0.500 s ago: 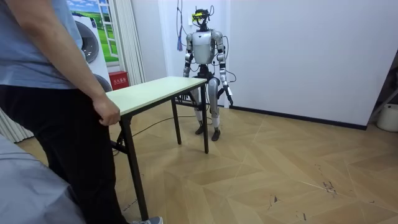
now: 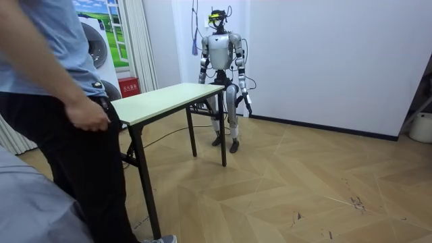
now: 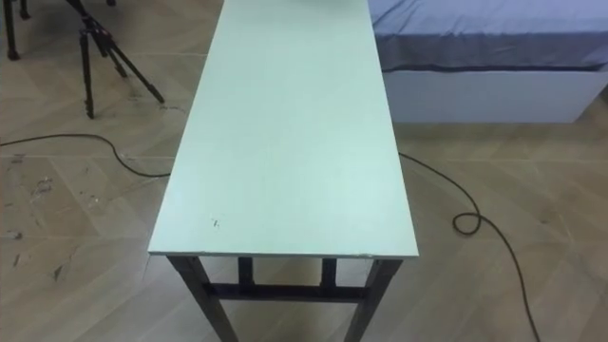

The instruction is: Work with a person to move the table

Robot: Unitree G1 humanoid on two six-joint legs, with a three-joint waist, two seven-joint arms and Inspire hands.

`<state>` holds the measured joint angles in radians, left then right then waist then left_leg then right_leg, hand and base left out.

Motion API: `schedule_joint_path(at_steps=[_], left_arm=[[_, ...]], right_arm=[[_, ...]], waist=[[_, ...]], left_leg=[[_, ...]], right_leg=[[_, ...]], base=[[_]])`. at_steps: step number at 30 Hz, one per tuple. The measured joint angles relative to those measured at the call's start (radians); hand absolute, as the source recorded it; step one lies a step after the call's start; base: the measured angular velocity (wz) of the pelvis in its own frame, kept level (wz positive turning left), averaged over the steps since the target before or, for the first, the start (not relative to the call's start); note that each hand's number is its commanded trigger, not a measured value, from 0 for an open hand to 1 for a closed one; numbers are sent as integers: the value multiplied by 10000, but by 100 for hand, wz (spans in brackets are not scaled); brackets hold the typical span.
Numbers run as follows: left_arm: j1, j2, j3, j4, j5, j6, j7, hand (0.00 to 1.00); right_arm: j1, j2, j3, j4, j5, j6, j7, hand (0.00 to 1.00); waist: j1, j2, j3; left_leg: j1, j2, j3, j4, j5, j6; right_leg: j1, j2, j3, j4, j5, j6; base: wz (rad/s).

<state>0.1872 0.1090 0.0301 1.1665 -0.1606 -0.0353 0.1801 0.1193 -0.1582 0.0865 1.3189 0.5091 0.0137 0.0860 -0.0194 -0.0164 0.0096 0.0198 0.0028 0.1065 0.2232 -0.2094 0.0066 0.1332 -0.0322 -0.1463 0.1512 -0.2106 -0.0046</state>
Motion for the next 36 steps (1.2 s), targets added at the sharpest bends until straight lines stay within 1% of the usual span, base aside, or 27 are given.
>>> schedule_joint_path(at_steps=[3,5,7,9,13,14,15,16,17,18,19,22,23,24,26,27,28,29,30,31,32,33,35,36], left_arm=[[0,20,-12,92,-425,0,-424,0],[13,21,-47,148,-1008,2,-725,0],[16,28,-50,145,-1426,2,-935,0],[4,85,-156,133,-1942,1,-1272,0],[-9,165,-259,85,-2615,3,-1765,0],[-6,168,-274,-41,-2860,27,-1926,0],[9,174,-329,-168,-2963,43,-1966,0],[9,188,-361,-419,-3226,79,-2158,0],[38,192,-453,-736,-3544,102,-2374,0],[64,189,-558,-928,-3718,107,-2451,0],[59,185,-790,-1231,-4046,111,-2683,0],[110,156,-1203,-1851,-4384,115,-3318,0],[238,169,-1363,-2312,-4440,128,-3503,0],[489,204,-1585,-2946,-4760,128,-3629,0],[797,257,-1927,-3709,-5283,106,-3867,0],[905,340,-2095,-4010,-5625,89,-3940,0],[931,386,-2236,-4172,-5887,88,-3972,0],[1032,459,-2526,-4498,-6381,92,-4013,0],[1117,489,-2675,-4756,-6681,91,-4041,0],[1176,502,-2943,-5169,-7193,91,-4155,0],[1189,519,-3283,-5564,-7602,95,-4260,0],[1219,528,-3457,-5795,-7797,103,-4309,0],[1382,556,-4007,-6740,-8328,232,-4502,0],[1395,581,-4131,-6942,-8444,243,-4576,0]], right_arm=[[-4,-52,-17,-10,-10,-27,41,0],[-4,-91,-128,-11,14,-40,134,0],[10,-123,-221,-41,38,-36,289,0],[10,-143,-229,-127,351,-34,443,0],[7,-131,-222,-413,911,-34,848,0],[28,-133,-221,-689,1025,4,1023,0],[64,-135,-214,-912,1098,28,1111,0],[146,-133,-214,-1411,1239,64,1312,0],[219,-124,-204,-1859,1333,98,1513,0],[235,-108,-199,-2052,1375,96,1594,0],[239,-58,-202,-2408,1591,100,1741,0],[467,58,-201,-3411,1960,99,2220,0],[747,72,-166,-3970,2093,102,2351,0],[1027,66,5,-4692,2366,93,2429,0],[1444,74,178,-5568,2769,88,2647,0],[1614,86,372,-5954,3062,91,2747,0],[1663,84,508,-6113,3249,90,2762,0],[1780,90,723,-6426,3526,94,2764,0],[1836,90,857,-6639,3649,95,2766,0],[1932,111,1062,-7043,3962,96,2837,0],[1976,84,1353,-7421,4339,101,2965,0],[1991,62,1516,-7619,4494,101,3037,0],[2136,29,1988,-8403,5142,106,3293,0],[2194,23,2074,-8595,5270,100,3349,0]], waist=[[-4,75,-23],[-22,130,-12],[-29,133,-10],[-14,168,-8],[-21,206,-1],[-18,211,8],[-8,239,-7],[-8,259,-4],[-2,292,-24],[0,276,-23],[-8,279,-33],[-34,267,-35],[-33,254,-38],[-22,262,-54],[-31,218,-59],[-24,216,-61],[-32,198,-52],[-46,179,-42],[-52,183,-44],[-35,221,-60],[-20,212,-53],[-17,212,-46],[-34,227,-51],[-31,229,-51]], left_leg=[[-8,0,3,6,0,0],[-7,-1,3,28,0,1],[-18,-1,1,38,0,1],[-118,6,-12,97,0,1],[-272,18,-23,185,0,1],[-342,21,-10,198,0,1],[-409,26,-9,225,0,1],[-499,29,-12,321,0,2],[-556,32,-13,360,-1,4],[-574,30,-13,358,0,5],[-602,24,-32,377,2,7],[-611,21,-119,434,2,8],[-612,19,-145,442,2,8],[-614,19,-151,441,2,7],[-607,22,-147,437,1,7],[-608,25,-148,439,2,7],[-610,25,-148,440,2,7],[-633,24,-146,458,2,7],[-656,24,-145,465,2,7],[-720,23,-146,492,1,8],[-790,20,-161,508,2,10],[-797,20,-161,503,9,19],[-767,27,-184,486,9,20],[-764,27,-191,488,9,20]], right_leg=[[-9,-2,32,5,0,0],[-2,-7,29,10,0,0],[-9,-12,-17,10,0,0],[-85,-15,-57,13,0,1],[-183,-13,-84,16,0,0],[-260,-15,-80,34,0,0],[-307,-14,-80,47,0,0],[-368,-15,-95,52,0,0],[-399,-15,-111,65,0,-1],[-417,-17,-115,76,0,-1],[-441,-21,-136,97,0,-1],[-423,-22,-249,173,0,0],[-419,-22,-278,177,0,0],[-422,-22,-292,181,0,0],[-424,-19,-278,182,0,0],[-432,-15,-266,191,0,0],[-434,-16,-264,196,0,0],[-447,-17,-271,208,0,1],[-469,-18,-271,216,0,1],[-517,-18,-266,222,-1,1],[-550,-23,-271,242,0,1],[-598,-24,-268,261,0,1],[-626,-24,-265,358,-2,3],[-625,-24,-264,358,-2,3]], base=[[0],[0],[0],[0],[0],[0],[0],[3],[4],[3],[6],[7],[6],[3],[0],[0],[0],[0],[0],[0],[0],[0],[0],[0]])
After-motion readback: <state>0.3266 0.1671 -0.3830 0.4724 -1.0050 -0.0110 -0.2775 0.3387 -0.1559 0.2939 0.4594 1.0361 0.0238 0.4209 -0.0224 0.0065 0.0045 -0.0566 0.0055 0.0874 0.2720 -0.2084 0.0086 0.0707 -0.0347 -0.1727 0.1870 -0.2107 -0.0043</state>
